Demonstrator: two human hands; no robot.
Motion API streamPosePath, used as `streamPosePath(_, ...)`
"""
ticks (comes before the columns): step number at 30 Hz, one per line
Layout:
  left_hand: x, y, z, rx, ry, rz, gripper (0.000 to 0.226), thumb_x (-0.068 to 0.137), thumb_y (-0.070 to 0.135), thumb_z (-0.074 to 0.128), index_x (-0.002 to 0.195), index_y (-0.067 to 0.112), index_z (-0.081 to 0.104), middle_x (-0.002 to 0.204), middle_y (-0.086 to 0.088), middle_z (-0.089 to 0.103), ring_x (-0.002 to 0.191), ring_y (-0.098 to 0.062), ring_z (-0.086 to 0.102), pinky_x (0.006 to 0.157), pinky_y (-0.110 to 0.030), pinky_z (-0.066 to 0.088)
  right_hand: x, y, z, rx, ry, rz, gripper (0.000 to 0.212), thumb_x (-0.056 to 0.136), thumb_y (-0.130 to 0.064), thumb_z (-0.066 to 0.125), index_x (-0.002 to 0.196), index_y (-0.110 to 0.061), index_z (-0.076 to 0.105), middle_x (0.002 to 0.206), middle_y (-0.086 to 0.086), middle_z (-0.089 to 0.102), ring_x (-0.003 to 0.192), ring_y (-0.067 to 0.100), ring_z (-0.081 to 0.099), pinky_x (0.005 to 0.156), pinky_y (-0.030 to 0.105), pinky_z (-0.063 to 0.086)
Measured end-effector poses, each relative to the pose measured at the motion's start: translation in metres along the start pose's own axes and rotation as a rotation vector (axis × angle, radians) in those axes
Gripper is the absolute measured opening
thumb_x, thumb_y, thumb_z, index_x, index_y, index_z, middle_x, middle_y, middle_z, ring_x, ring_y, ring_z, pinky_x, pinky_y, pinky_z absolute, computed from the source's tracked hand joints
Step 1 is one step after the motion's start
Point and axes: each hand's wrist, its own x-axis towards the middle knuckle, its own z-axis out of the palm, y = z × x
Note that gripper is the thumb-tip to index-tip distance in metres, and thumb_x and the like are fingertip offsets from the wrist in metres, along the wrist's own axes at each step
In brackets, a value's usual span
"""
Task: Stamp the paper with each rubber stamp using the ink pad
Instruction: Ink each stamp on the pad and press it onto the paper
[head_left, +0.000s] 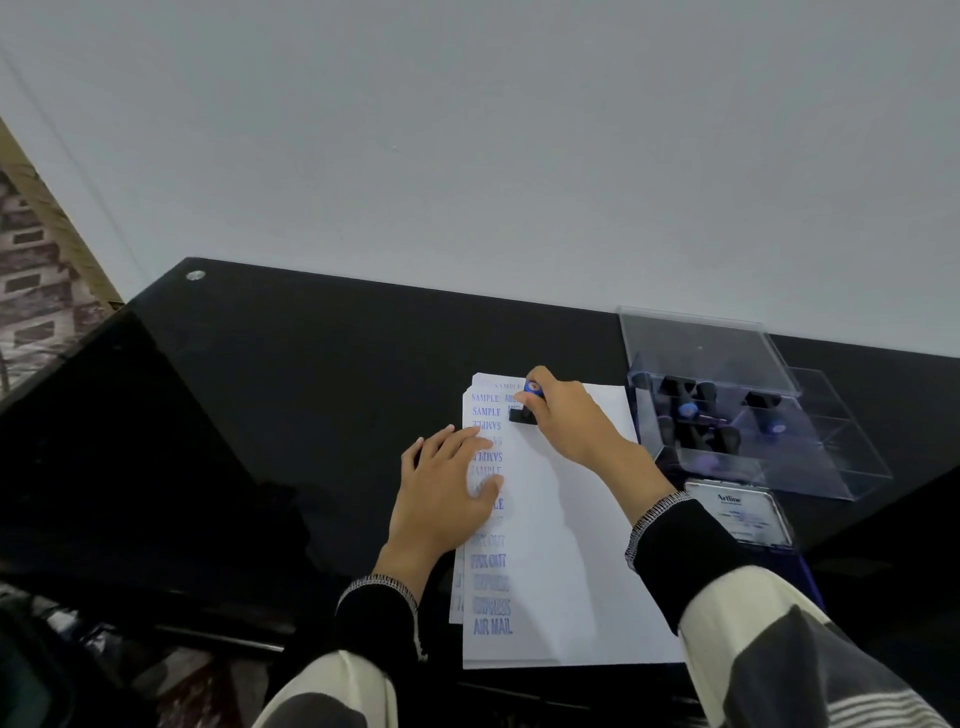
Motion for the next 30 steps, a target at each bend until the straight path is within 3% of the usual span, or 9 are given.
streamPosePath(4,0.001,0.001,0.001,-0.006,-0.006,-0.011,0.046,0.094,0.053,0.044,0.138,0.038,0.043,0.151,0.018,0.034,0.144,-0.007,0.019,0.118,-0.035,0.002,-0.001,-0.001,0.003,-0.043,-0.001,-0.017,0.023,0.102,-0.031,0.040,0.115,-0.014,0.045,0.095,0.001,0.057,0.063,0.012,0.050,0.057,0.017,0.040)
streamPosePath(9,0.000,-0.001,0.002,-0.008,0.009,-0.006,0.046,0.093,0.053,0.046,0.137,0.038,0.044,0.150,0.018,0.036,0.143,-0.006,0.020,0.118,-0.036,0.004,-0.002,0.000,0.005,-0.062,0.002,-0.018,0.023,0.102,-0.032,0.040,0.115,-0.015,0.044,0.103,0.006,0.062,0.067,0.014,0.053,0.067,0.028,0.050)
streamPosePath(16,0.001,0.000,0.001,0.001,0.005,-0.006,0.046,0.093,0.054,0.045,0.137,0.038,0.044,0.150,0.018,0.035,0.144,-0.005,0.019,0.117,-0.035,0.004,-0.001,-0.001,0.007,-0.098,-0.004,-0.018,0.024,0.101,-0.032,0.041,0.118,-0.015,0.044,0.108,0.005,0.062,0.061,0.011,0.049,0.055,0.017,0.039)
streamPosePath(27,0.001,0.002,-0.001,-0.006,-0.009,-0.021,0.047,0.094,0.053,0.046,0.137,0.037,0.044,0.150,0.018,0.035,0.144,-0.006,0.019,0.117,-0.035,0.003,-0.004,-0.005,0.011,-0.163,0.017,-0.011,0.028,0.100,-0.035,0.042,0.121,-0.016,0.043,0.110,0.004,0.064,0.061,0.013,0.049,0.060,0.022,0.044)
streamPosePath(30,0.000,0.003,-0.002,-0.003,-0.010,-0.018,0.046,0.094,0.053,0.045,0.137,0.037,0.044,0.151,0.018,0.034,0.144,-0.006,0.019,0.117,-0.034,0.003,-0.009,-0.006,0.014,-0.137,0.036,-0.008,0.035,0.099,-0.035,0.045,0.127,-0.015,0.043,0.118,0.005,0.063,0.075,0.016,0.058,0.070,0.023,0.049)
